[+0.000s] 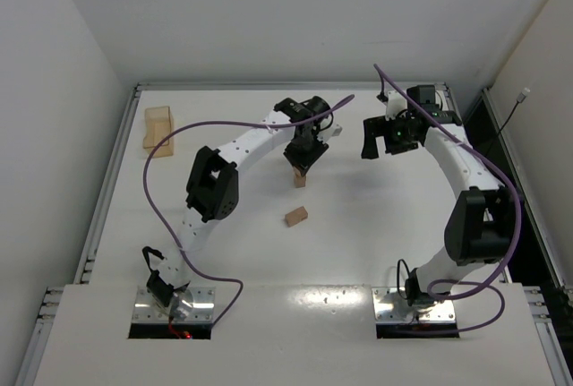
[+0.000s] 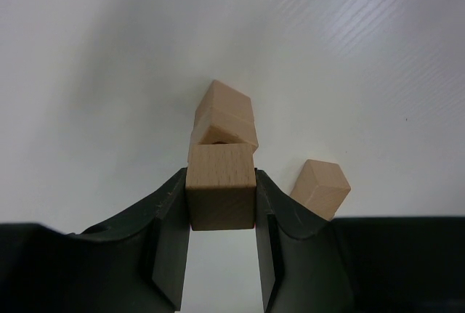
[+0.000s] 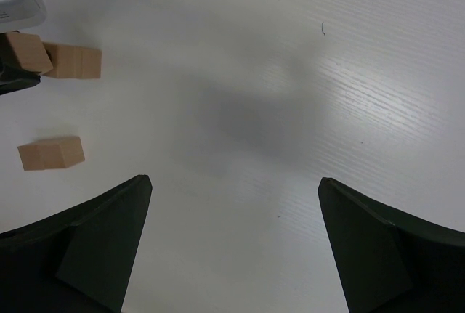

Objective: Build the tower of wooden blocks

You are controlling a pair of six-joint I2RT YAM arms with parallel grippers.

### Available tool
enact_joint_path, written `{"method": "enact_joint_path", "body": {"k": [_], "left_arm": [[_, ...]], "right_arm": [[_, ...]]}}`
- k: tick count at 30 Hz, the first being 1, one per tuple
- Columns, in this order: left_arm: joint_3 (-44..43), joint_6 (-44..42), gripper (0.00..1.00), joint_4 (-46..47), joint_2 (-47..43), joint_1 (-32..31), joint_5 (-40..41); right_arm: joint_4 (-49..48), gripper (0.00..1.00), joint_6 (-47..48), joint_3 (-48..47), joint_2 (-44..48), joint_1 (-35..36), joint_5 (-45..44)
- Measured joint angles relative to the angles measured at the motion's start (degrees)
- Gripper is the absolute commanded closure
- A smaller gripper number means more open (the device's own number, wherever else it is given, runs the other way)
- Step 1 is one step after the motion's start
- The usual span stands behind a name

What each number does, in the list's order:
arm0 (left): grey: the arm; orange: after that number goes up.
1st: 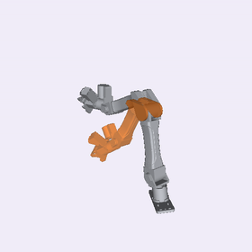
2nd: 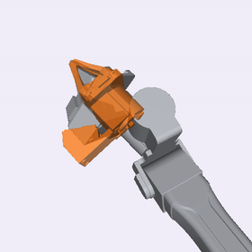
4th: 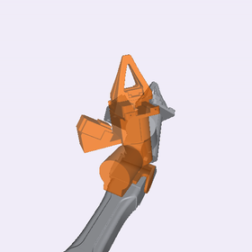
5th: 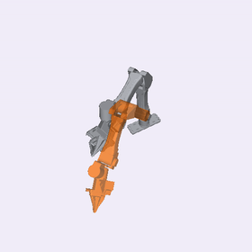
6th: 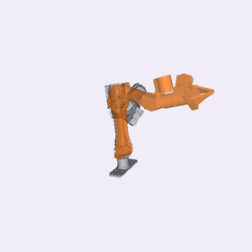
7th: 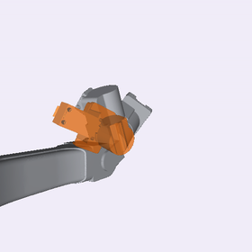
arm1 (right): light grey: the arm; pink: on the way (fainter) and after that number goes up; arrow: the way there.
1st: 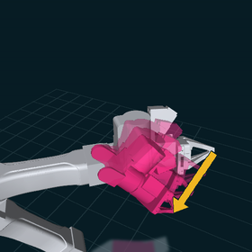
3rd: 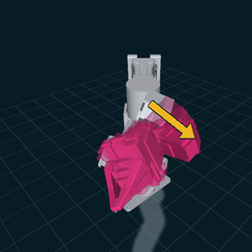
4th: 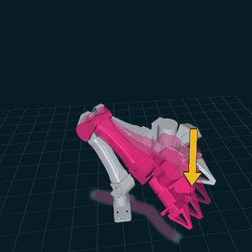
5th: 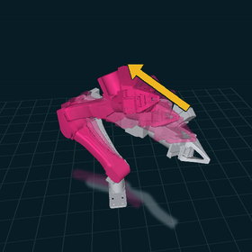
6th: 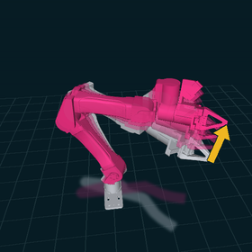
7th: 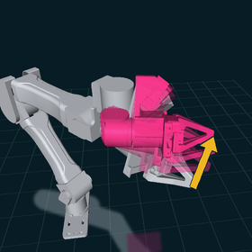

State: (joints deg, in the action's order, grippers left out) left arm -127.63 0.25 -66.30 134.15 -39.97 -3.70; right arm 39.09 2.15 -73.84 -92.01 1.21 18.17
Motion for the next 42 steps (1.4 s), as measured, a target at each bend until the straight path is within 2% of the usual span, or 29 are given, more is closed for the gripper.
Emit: {"method": "enact_joint_path", "body": {"k": [7, 13, 20, 25, 33, 37, 38, 42], "left_arm": [[0.0, 0.0, 0.99, 0.0, 0.0, 0.24, -0.02], [0.0, 0.02, 0.81, 0.02, 0.02, 0.33, 0.04], [0.0, 0.22, 0.69, 0.02, 0.02, 0.33, 0.11], [0.0, 0.24, 0.55, 0.02, 0.02, 0.33, 0.31], [0.61, 0.46, 0.37, 0.31, 0.02, 0.33, 0.55], [1.6, 0.55, 0.18, 1.31, 0.02, 0.33, 0.48], [2.1, 0.52, 0.09, 1.77, -0.09, 0.33, 0.31], [4.13, 0.85, 0.06, 2.93, -1.14, 0.33, -1.53]], "right_arm": [[0.0, 0.04, 0.0, 0.0, 0.0, 0.0, 0.0], [0.0, 0.04, 0.0, 0.0, -0.76, 0.0, 0.02], [0.0, 0.04, -0.02, 0.0, -1.05, 0.0, 0.04], [0.0, 0.04, 0.0, 0.0, -1.36, 0.0, 0.04], [0.0, 0.04, 0.0, 0.0, -1.81, 0.0, 0.04], [-0.02, 0.04, 0.02, 0.0, -1.81, 0.0, 0.15], [0.0, 0.04, 0.07, 0.0, -1.81, 0.0, 0.31], [0.0, 0.04, 0.57, 0.0, -1.81, 0.0, 0.98]]}}
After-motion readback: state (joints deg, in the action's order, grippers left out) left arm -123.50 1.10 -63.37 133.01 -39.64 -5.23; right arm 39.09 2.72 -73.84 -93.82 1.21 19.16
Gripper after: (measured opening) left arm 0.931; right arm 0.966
